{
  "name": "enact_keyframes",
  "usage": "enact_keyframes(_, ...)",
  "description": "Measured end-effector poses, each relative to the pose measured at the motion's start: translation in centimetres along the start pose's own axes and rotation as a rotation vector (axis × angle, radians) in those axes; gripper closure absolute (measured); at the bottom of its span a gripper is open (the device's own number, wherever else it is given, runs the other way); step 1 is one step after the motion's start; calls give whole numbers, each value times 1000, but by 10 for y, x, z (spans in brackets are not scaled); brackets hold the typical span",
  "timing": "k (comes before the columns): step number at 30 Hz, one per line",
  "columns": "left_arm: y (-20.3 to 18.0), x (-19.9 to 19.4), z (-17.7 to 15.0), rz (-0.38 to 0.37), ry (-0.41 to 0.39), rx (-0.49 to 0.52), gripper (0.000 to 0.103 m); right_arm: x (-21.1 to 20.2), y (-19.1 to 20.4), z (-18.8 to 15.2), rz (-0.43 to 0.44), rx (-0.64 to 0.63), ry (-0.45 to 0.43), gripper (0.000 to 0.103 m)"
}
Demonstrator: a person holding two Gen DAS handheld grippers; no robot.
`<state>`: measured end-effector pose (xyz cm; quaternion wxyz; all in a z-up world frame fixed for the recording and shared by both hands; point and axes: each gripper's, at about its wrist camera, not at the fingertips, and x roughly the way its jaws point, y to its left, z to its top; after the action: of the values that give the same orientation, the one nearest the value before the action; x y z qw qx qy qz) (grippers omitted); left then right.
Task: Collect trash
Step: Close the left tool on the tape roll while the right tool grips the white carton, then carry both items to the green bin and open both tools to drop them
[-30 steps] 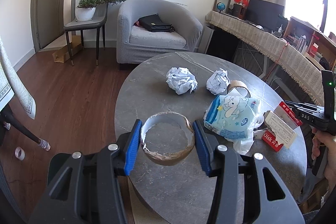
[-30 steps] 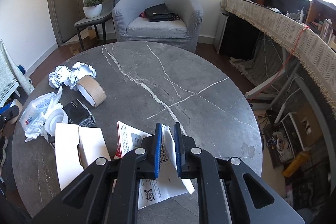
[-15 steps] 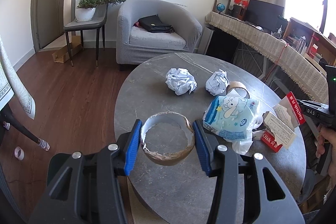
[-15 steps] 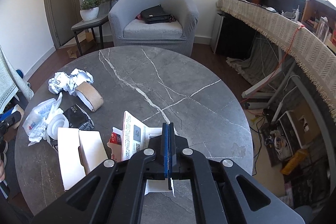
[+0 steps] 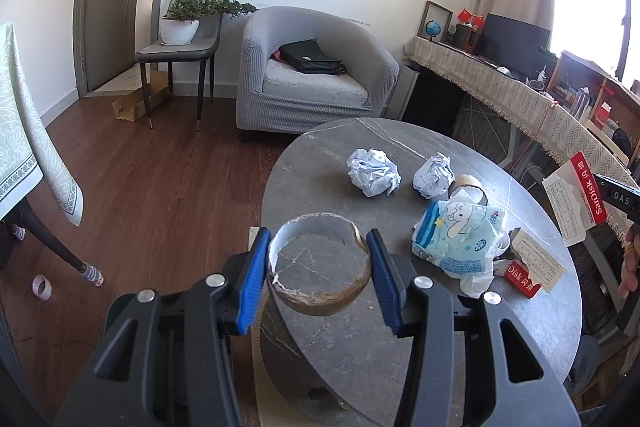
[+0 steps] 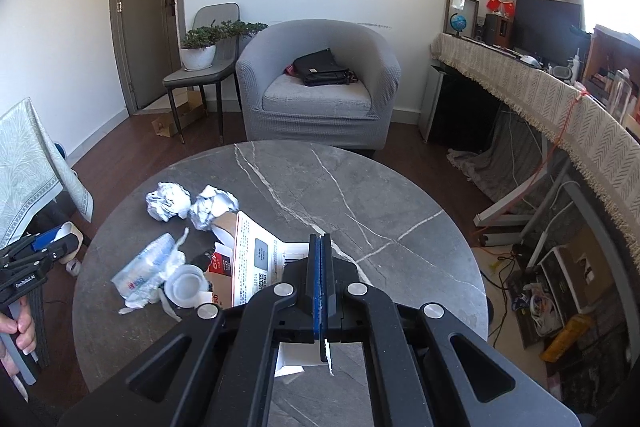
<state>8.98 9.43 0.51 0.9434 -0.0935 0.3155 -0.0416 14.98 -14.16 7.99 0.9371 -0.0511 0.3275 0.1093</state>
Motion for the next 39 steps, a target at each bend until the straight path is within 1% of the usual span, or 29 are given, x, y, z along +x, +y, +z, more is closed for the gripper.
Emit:
enact_keyframes(8, 37, -15, 0, 63, -4, -25, 52, 1, 56, 18, 84, -57, -30, 103)
enact_keyframes(11, 55, -19, -3, 98, 8, -29, 52, 3, 81, 22, 121, -85, -30, 103)
enact_keyframes(15, 85, -20, -11, 146, 45, -49, 52, 8, 116, 27, 180, -115, -29, 103)
enact_keyframes(22, 131, -16, -33, 206, 135, -77, 52, 20, 185, 30, 279, -182, -5, 103)
enact_keyframes(27, 157, -7, -53, 239, 223, -96, 52, 35, 232, 27, 330, -228, 30, 103)
enact_keyframes(34, 194, 10, -81, 247, 368, -138, 52, 61, 287, 14, 378, -275, 98, 103)
enact_keyframes(39, 215, 21, -100, 233, 471, -170, 52, 76, 323, -1, 400, -316, 147, 103)
